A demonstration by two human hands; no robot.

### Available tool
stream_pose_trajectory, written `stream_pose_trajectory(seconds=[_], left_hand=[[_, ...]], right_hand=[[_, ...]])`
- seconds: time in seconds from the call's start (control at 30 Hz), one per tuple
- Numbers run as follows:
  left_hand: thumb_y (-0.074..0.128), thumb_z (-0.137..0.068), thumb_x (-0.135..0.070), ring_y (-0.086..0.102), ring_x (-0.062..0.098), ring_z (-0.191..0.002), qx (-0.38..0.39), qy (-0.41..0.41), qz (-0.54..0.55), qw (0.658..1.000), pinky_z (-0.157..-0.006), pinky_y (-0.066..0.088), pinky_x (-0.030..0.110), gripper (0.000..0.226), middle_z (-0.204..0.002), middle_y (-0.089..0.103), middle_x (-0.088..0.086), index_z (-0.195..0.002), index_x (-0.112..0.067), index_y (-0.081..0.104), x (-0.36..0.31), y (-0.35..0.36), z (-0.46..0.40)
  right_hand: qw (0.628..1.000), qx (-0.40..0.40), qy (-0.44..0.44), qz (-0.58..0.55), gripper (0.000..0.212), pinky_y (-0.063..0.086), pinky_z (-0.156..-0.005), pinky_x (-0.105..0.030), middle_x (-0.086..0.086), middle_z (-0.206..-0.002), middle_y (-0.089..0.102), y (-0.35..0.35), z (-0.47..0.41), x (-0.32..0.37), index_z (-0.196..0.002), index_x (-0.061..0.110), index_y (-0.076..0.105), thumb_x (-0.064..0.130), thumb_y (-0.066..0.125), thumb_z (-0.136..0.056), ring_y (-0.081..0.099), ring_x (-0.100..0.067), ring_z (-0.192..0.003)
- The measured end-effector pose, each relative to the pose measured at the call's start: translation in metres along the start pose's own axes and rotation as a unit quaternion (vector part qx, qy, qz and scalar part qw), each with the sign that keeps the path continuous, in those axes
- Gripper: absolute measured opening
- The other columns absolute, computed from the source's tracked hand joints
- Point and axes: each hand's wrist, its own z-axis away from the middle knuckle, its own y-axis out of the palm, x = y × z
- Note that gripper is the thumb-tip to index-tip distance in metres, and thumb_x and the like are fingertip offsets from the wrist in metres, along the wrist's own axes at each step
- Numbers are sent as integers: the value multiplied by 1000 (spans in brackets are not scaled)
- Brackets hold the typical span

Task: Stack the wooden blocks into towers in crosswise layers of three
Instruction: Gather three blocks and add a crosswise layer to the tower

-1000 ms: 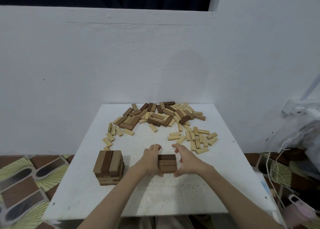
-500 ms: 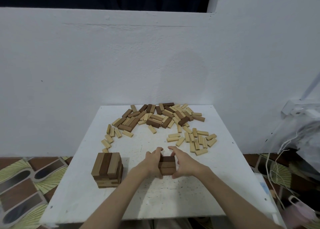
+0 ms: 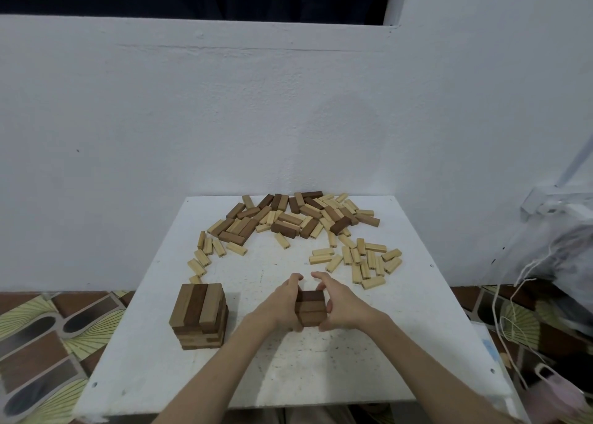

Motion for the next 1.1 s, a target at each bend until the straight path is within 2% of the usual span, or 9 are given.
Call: stream_pose_trajectory(seconds=[0.27,0.47,0.67,0.93,1.1], left_hand=[[78,-67,-6,50,18,-107,5,9,1,1000,-85,52,27,98,-126,47,6,-141,-18,15,1,-1,0],[78,-65,-9,51,18,-106,6,3,-17,1000,-86,53,30,99,-123,47,5,-140,-20,15,2,3,1],[80,-64,-12,52,17,-106,-4,9,-27,1000,-88,52,30,102,-123,47,4,-141,-20,14,2,7,5],[81,-64,-17,52,17,-104,-15,29,-26,999,-87,52,30,104,-124,47,3,-142,-19,12,-5,-6,9],[80,-63,-11,51,19,-104,-33,54,-19,998,-87,50,31,103,-122,46,6,-142,-13,13,-16,-30,17]], right_hand=[[1000,-1,-4,-7,103,44,-56,-13,2,-119,40,-1,5,-1,-149,22,15,3,78,-70,50,-5,-73],[1000,-3,4,0,105,43,-60,-13,1,-121,41,4,5,-2,-150,24,16,6,80,-68,49,-8,-84],[1000,-5,1,2,104,43,-57,-14,1,-121,41,6,6,-3,-149,24,16,6,78,-67,50,-11,-86],[999,-22,-31,-4,102,41,-53,-12,-2,-120,43,-5,15,5,-150,21,17,3,75,-68,48,-1,-72],[997,-45,-54,-11,101,41,-54,-9,-1,-121,43,-21,18,20,-149,20,19,1,77,-68,46,0,-67]])
